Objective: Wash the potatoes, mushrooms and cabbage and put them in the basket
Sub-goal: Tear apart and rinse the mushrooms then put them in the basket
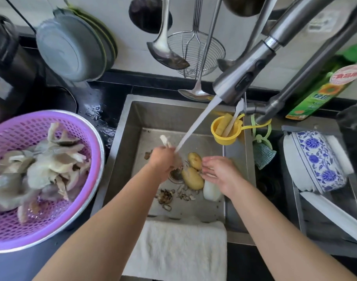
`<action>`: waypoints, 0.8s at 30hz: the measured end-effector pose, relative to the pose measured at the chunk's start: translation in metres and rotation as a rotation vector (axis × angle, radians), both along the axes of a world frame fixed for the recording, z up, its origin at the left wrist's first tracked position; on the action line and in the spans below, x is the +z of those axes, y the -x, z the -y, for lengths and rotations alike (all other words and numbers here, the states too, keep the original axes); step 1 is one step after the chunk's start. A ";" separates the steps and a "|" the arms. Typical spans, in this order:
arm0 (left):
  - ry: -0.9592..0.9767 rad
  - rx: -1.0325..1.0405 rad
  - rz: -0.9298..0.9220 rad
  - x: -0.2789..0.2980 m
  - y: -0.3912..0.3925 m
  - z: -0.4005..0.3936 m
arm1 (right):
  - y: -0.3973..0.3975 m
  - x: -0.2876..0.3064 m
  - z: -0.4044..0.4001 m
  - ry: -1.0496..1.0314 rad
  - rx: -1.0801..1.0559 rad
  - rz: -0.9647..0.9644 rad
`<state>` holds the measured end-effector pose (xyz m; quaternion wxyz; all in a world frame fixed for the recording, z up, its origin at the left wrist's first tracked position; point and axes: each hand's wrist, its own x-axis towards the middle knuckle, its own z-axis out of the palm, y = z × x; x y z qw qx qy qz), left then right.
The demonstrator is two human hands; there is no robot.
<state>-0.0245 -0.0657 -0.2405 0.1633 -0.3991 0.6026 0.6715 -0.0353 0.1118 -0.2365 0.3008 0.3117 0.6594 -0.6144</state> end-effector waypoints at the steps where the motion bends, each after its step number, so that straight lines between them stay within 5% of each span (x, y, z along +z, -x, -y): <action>1: -0.088 0.109 0.014 -0.003 -0.002 0.003 | 0.001 0.006 -0.002 0.053 -0.025 -0.033; 3: 0.015 -0.055 0.092 -0.006 -0.016 0.010 | 0.001 0.011 0.001 0.135 -0.021 -0.047; 5: 0.299 -0.459 0.225 -0.014 -0.041 0.019 | -0.009 0.003 0.007 -0.085 0.225 0.009; 8: 0.341 -0.288 0.120 -0.012 -0.064 0.028 | -0.026 -0.007 0.018 -0.392 0.485 -0.091; 12: 0.321 -0.188 -0.070 0.041 -0.088 0.045 | -0.047 -0.001 0.033 -0.285 0.460 -0.149; 16: 0.607 -0.056 -0.264 0.110 -0.113 0.110 | -0.056 -0.023 0.053 -0.228 0.623 -0.050; 19: 1.011 -0.131 -0.133 0.129 -0.129 0.173 | -0.057 -0.042 0.063 -0.269 0.679 -0.050; 22: 1.246 -0.369 0.278 0.121 -0.138 0.198 | -0.063 -0.044 0.073 -0.283 0.734 -0.044; 24: 1.354 -0.378 0.219 0.118 -0.138 0.183 | -0.065 -0.046 0.071 -0.308 0.800 -0.059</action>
